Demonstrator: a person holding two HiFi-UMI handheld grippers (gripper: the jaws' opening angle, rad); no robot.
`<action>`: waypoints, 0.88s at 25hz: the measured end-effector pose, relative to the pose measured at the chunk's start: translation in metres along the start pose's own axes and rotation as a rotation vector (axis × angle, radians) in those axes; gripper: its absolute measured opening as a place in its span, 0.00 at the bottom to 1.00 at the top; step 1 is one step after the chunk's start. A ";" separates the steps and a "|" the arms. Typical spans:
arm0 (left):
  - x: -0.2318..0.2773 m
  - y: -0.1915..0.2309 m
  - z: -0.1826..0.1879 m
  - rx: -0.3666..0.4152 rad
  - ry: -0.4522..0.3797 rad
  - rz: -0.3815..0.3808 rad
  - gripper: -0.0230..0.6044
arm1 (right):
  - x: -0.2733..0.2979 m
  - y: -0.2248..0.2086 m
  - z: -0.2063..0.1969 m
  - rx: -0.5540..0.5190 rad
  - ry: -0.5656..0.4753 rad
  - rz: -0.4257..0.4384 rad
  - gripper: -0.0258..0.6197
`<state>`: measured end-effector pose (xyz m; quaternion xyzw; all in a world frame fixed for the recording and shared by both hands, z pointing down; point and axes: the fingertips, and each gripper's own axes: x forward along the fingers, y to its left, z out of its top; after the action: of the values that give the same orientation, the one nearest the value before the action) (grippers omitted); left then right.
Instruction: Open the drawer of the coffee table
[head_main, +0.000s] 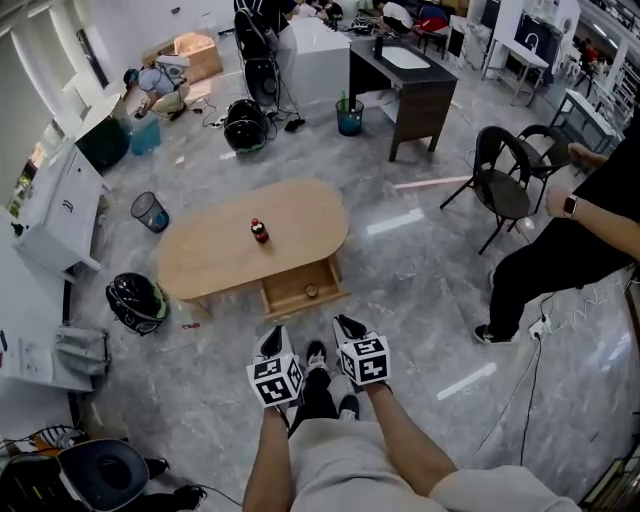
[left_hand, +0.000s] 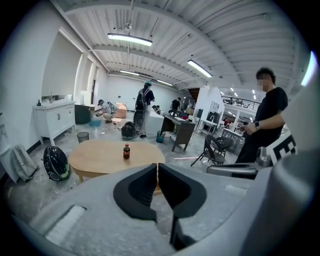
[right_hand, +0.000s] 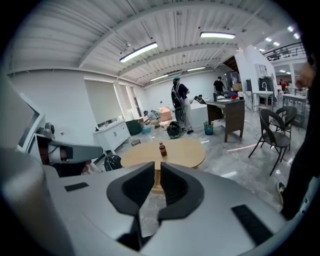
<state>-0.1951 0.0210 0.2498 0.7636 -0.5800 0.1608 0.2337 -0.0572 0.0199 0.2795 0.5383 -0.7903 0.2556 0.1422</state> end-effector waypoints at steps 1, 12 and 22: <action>-0.004 -0.002 -0.002 0.016 0.008 0.000 0.06 | -0.002 0.003 -0.001 -0.003 0.006 0.006 0.11; -0.021 -0.024 -0.019 0.065 0.035 -0.039 0.05 | -0.017 0.026 -0.019 -0.030 0.031 0.048 0.06; -0.023 -0.031 -0.030 0.041 0.044 -0.037 0.06 | -0.028 0.010 -0.026 0.027 0.015 0.036 0.06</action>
<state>-0.1708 0.0623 0.2575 0.7752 -0.5570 0.1850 0.2335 -0.0568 0.0595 0.2847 0.5241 -0.7952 0.2728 0.1362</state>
